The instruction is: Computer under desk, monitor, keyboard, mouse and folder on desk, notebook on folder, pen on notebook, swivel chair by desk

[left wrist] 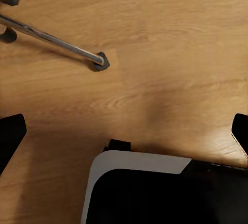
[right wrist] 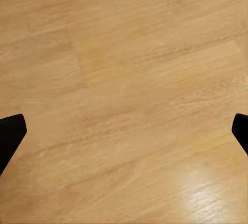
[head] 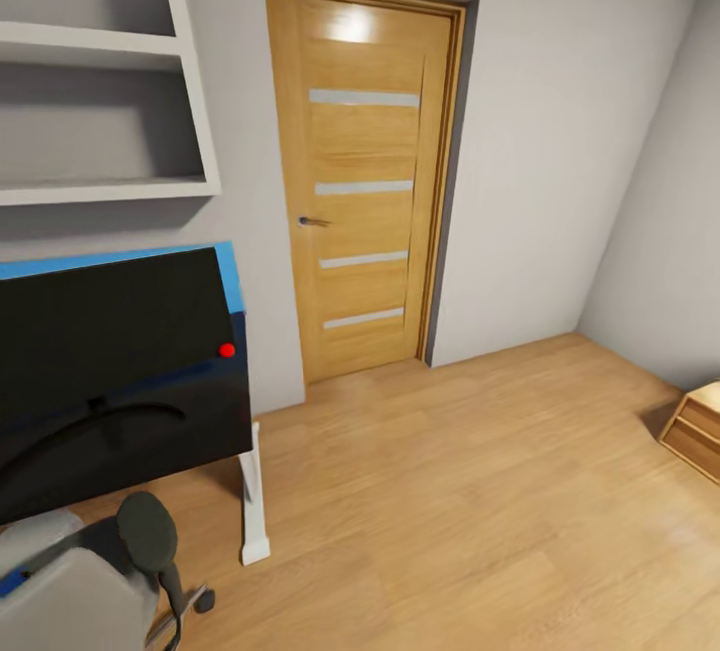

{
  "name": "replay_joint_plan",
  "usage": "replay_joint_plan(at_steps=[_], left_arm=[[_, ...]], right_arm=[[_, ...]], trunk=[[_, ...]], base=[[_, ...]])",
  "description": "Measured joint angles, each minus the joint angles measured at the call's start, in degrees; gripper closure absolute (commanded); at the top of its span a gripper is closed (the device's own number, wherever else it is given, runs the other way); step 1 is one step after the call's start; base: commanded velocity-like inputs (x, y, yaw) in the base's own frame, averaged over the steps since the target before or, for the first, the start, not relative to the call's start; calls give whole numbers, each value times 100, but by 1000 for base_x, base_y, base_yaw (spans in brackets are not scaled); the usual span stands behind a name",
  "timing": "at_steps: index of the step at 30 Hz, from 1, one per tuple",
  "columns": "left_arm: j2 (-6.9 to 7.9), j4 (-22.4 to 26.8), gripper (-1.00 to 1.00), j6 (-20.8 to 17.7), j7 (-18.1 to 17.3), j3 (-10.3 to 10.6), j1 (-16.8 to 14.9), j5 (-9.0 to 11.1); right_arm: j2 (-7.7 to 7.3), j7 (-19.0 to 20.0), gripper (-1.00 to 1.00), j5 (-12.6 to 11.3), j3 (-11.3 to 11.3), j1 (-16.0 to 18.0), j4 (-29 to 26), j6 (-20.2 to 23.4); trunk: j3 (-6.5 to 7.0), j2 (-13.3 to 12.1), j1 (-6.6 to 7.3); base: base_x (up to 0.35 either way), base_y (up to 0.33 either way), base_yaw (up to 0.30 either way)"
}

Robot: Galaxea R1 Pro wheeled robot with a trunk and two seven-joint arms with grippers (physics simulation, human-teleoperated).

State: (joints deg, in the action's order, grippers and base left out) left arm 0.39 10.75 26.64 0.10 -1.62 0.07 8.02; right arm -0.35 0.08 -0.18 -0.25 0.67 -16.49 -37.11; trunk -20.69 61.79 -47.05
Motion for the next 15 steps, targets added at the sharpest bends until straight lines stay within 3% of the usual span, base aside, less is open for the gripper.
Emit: replay_joint_plan(at_steps=[15], left_arm=[[6,0,-100,-5,-16,1,0,0]], right_arm=[[-3,-8,-100,0,0,0,2,-7]], trunk=[[0,0,0]], base=[[327,-98,0]])
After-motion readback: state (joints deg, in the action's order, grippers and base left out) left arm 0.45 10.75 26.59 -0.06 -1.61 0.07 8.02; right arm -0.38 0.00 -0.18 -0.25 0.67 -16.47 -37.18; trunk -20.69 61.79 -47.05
